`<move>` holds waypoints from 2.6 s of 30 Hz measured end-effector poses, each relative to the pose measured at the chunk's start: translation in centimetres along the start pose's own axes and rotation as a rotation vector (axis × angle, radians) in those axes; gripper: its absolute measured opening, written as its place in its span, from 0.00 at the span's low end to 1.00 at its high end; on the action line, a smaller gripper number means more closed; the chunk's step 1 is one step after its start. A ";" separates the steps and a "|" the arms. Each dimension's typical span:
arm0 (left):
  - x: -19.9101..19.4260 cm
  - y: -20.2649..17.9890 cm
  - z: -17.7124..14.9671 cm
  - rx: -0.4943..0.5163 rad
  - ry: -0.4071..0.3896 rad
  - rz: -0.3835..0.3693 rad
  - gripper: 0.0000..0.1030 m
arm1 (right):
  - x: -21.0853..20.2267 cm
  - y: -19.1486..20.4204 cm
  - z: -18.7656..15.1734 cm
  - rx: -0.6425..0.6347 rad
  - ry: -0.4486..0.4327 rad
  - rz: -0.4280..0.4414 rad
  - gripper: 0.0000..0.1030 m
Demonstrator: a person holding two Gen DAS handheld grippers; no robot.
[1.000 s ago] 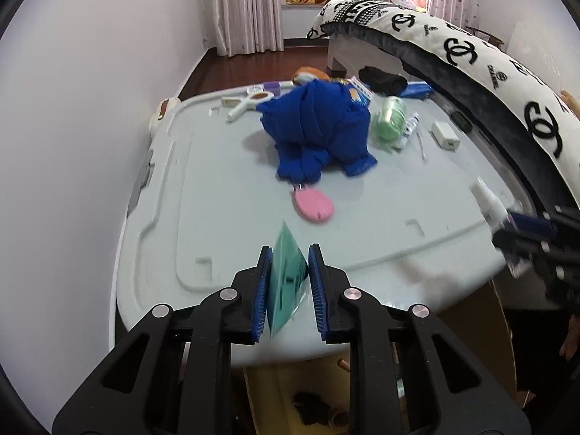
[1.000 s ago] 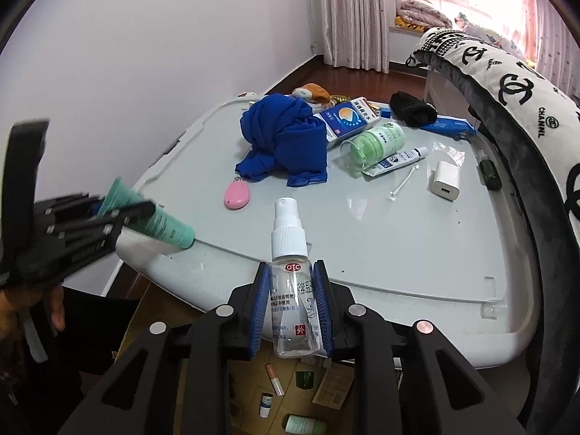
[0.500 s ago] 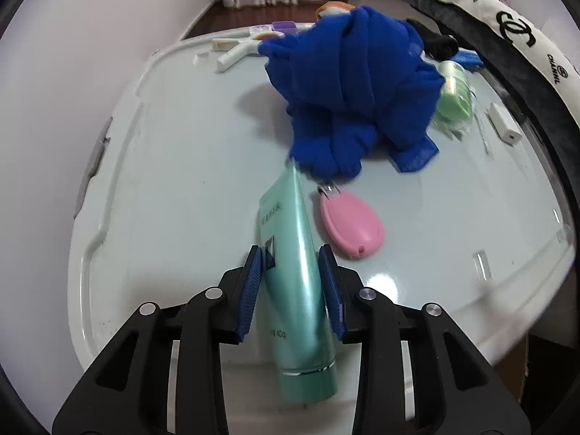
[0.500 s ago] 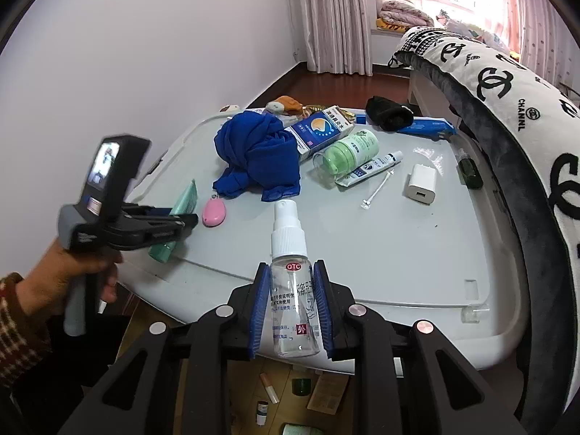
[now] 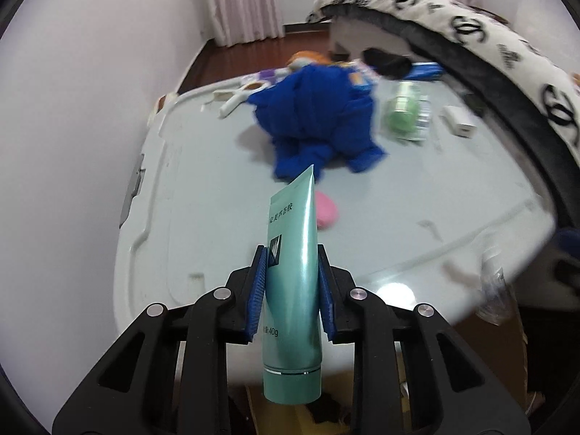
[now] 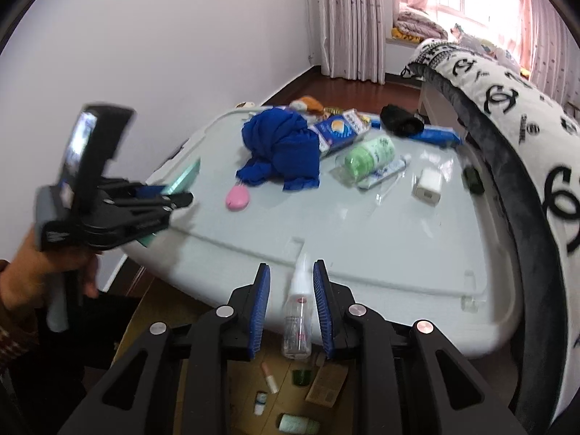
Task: Collect trash
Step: 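Carry the tube and spray bottle over the cardboard box and release both, then grasp the pink egg-shaped clipper with the left gripper, then grasp the white charger with the right gripper while the left gripper holds the clipper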
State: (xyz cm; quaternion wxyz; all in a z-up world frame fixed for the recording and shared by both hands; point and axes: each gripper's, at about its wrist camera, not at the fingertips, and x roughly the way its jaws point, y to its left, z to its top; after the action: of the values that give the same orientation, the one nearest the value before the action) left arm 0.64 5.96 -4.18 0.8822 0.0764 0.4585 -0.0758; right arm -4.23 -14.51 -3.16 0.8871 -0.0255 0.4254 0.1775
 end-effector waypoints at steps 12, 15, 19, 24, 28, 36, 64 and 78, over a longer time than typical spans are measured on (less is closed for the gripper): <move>0.4 -6.0 -12.6 0.073 0.231 -0.130 0.25 | 5.1 1.1 -9.8 0.058 0.310 -0.040 0.51; 1.3 -6.7 -13.8 0.107 0.304 -0.093 0.49 | 5.1 0.9 -9.7 0.066 0.303 -0.069 0.75; 0.4 -7.4 -13.4 0.161 0.254 -0.016 0.75 | 4.1 0.4 -8.9 0.103 0.249 -0.095 0.89; -1.3 -6.2 -11.2 0.110 0.163 -0.029 0.76 | 3.7 -0.2 -8.1 0.140 0.215 -0.090 0.89; -1.7 -4.5 -7.5 0.044 0.106 -0.005 0.76 | 2.7 -0.2 -7.6 0.140 0.161 -0.101 0.92; 3.8 -1.0 1.6 -0.181 0.072 -0.009 0.76 | 2.1 -1.1 -6.9 0.188 0.137 -0.085 0.94; 7.7 -1.2 3.5 -0.148 0.008 -0.015 0.35 | 1.8 -9.5 3.1 0.250 0.095 -0.138 0.95; 6.3 -2.9 3.5 -0.061 -0.020 -0.081 0.35 | 17.5 -19.6 13.1 0.317 0.188 -0.312 0.65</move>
State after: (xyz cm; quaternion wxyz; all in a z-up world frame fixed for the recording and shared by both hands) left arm 6.35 1.98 -7.55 0.8847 0.0302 0.4546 -0.0981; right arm 22.20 -25.15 -10.24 0.8531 0.0321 0.5197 -0.0340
